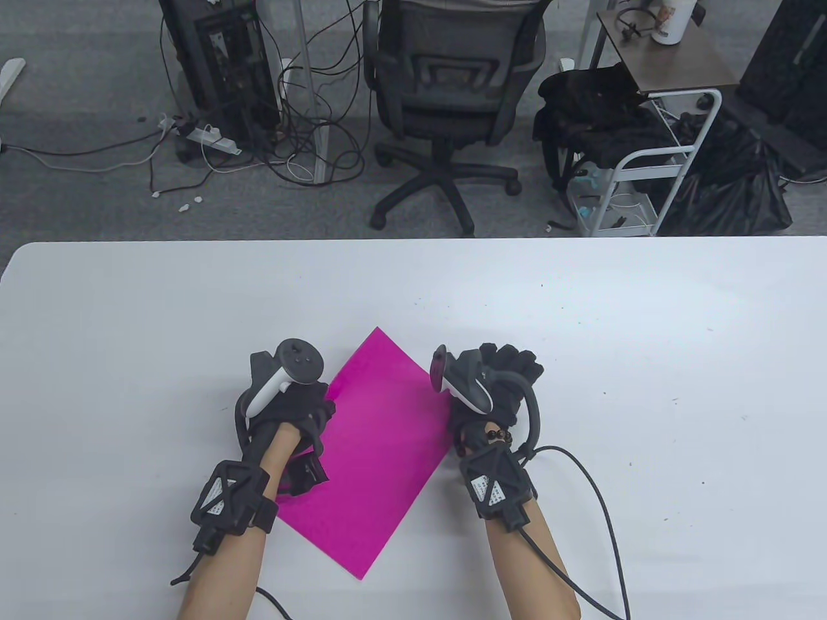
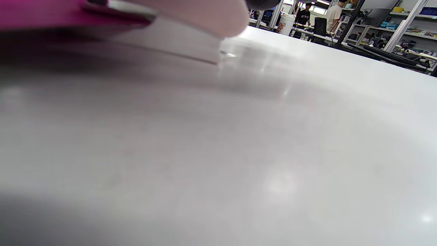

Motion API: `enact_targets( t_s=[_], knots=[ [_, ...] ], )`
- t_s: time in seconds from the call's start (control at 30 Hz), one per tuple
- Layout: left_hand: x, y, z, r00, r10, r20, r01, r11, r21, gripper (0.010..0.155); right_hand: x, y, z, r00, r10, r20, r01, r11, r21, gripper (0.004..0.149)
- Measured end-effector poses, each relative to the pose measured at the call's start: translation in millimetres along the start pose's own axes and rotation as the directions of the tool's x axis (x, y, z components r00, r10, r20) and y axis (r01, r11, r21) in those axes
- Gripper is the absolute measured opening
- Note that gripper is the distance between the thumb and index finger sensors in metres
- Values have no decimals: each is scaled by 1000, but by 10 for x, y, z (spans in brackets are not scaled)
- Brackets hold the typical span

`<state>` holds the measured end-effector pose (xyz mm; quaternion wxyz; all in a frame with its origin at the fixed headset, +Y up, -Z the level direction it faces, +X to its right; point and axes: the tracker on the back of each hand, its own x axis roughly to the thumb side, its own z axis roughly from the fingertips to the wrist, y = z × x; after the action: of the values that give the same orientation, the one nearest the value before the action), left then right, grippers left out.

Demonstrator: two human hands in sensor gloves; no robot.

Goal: Push down lever to staple documents

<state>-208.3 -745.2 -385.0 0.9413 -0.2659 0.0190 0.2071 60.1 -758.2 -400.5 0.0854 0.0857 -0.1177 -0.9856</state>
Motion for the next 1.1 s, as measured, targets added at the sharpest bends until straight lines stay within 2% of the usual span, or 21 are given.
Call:
enact_targets(
  t_s=[0.77, 1.1],
  knots=[
    [7, -2, 1, 1000, -4, -3, 4, 1000, 2, 42, 13, 34, -39, 1000, -18, 15, 18, 1000, -10, 76],
    [0, -7, -2, 1000, -6, 2, 6, 1000, 5, 42, -26, -25, -38, 999, -33, 23, 34, 999, -27, 76]
  ],
)
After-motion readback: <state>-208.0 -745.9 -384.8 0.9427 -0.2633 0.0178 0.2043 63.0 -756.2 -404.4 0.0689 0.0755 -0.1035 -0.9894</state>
